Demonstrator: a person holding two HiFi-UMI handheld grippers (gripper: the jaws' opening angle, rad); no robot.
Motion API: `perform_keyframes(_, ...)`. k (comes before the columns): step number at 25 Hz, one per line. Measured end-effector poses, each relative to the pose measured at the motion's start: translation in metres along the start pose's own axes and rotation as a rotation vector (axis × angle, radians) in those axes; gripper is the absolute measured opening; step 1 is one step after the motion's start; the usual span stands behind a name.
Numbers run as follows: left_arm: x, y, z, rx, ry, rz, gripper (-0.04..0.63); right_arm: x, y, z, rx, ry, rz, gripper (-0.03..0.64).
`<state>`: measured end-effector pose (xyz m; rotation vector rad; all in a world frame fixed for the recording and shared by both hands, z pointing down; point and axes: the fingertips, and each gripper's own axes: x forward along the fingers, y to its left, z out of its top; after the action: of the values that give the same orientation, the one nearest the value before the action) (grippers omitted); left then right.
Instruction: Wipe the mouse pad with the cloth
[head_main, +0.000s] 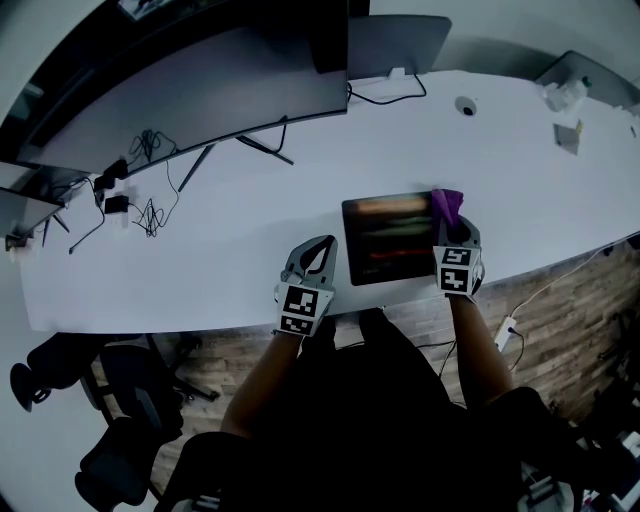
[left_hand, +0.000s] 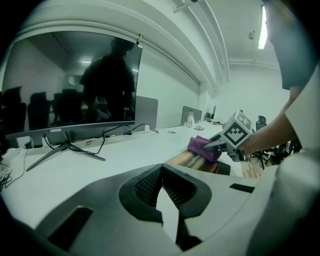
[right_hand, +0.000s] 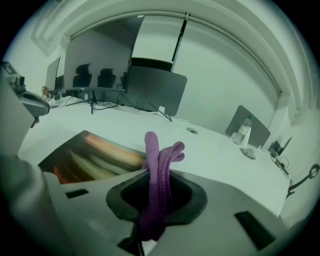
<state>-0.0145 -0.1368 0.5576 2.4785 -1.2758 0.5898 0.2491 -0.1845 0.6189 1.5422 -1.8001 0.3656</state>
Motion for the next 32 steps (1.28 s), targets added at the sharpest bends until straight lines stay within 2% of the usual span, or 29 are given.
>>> perform_keyframes(7,-0.014,0.001,-0.012,-0.011,0.011,-0.008,0.021,-0.033,0.012,0.021,0.059,-0.082,0.012,0.069)
perform_keyframes(15,-0.026,0.002,-0.018,-0.003,0.004,-0.028,0.021,-0.061,0.065,0.041,0.115,-0.143,0.109,0.069)
perform_keyframes(27,-0.044,0.012,-0.038,-0.010,0.044,-0.025,0.021,-0.070,0.169,0.031,0.133,-0.111,0.321,0.069)
perform_keyframes(32,-0.051,0.013,-0.046,-0.018,0.051,-0.028,0.021,-0.070,0.197,0.027,0.169,-0.096,0.371,0.069)
